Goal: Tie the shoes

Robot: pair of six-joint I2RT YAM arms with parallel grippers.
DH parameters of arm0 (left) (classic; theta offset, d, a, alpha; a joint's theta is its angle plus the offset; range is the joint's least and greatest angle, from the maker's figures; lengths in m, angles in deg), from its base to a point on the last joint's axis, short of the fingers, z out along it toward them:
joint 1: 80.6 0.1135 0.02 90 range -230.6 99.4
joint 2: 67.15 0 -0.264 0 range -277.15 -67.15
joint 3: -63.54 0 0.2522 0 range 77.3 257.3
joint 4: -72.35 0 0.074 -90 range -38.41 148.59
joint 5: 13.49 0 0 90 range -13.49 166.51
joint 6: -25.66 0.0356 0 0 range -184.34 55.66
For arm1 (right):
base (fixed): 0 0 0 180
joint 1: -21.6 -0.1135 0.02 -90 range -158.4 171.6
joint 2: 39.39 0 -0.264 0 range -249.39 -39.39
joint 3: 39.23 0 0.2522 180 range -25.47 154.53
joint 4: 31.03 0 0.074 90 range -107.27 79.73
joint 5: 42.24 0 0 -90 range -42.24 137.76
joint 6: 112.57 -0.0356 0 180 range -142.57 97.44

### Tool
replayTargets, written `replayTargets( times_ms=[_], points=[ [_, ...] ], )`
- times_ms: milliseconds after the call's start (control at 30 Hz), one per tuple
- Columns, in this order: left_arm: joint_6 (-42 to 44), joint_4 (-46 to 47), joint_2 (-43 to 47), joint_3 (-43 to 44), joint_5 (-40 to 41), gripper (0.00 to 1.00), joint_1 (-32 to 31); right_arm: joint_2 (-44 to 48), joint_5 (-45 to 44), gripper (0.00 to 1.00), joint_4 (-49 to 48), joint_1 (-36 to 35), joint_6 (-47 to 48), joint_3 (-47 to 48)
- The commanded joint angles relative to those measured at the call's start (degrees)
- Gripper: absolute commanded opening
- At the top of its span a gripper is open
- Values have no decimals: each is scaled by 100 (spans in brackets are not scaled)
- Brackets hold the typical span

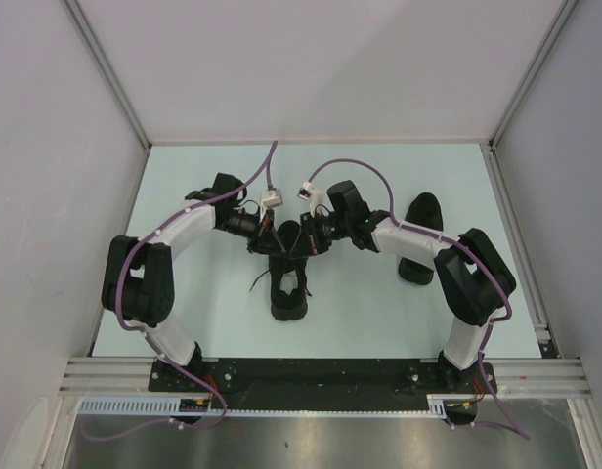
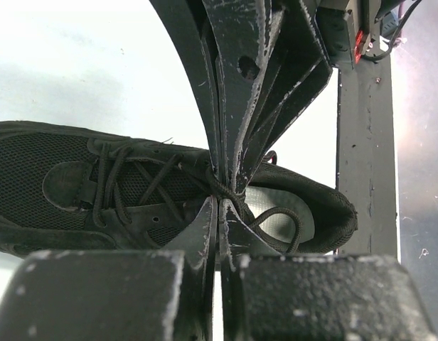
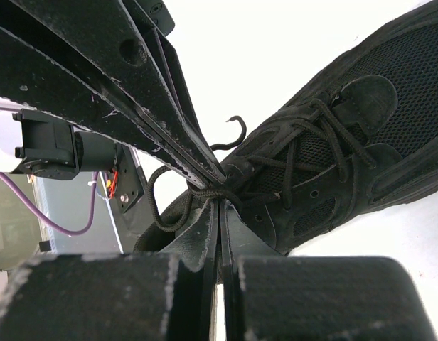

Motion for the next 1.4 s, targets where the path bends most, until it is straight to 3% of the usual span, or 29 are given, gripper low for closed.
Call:
replayTargets(
  times_ms=[0, 200, 367, 567, 1067, 1367],
  points=[
    [35, 219, 200, 243, -325, 1, 40, 4, -27, 0, 6, -2, 175, -42],
    [35, 228, 192, 260, -351, 9, 48, 4, -54, 0, -20, 7, 158, -51],
    [79, 210, 192, 243, -316, 1, 48, 4, -28, 0, -20, 7, 148, -42],
    [-17, 456, 323, 208, -307, 0, 83, 4, -19, 0, 41, -2, 201, -42],
    [246, 886, 587, 67, -272, 0, -48, 259, 324, 20, 287, -11, 500, -42],
    [1001, 527, 728, -74, -272, 0, -197, 592, 807, 41, 718, 323, 772, -34]
  ],
)
